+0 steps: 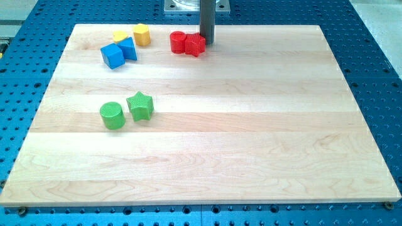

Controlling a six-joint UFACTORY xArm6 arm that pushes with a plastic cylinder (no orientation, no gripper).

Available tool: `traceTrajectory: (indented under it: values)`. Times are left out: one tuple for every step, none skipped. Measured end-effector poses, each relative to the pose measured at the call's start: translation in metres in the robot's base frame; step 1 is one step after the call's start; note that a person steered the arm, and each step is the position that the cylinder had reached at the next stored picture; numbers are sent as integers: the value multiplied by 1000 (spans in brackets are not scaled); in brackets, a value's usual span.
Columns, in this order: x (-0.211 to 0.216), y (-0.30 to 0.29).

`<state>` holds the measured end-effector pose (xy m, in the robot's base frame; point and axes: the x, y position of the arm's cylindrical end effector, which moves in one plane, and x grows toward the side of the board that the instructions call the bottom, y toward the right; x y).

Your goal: Push the red star to the top left of the green star

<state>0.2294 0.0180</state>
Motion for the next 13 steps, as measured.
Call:
traceTrajectory:
  values:
    - [-35,-4]
    - [-21,-35]
    - [40,-35]
    - [92,-37]
    - [113,-37]
    - [112,-14]
    - [99,35]
    - [89,71]
    - [130,74]
    - [147,72]
    - [130,38]
    - [126,1]
    - [137,-24]
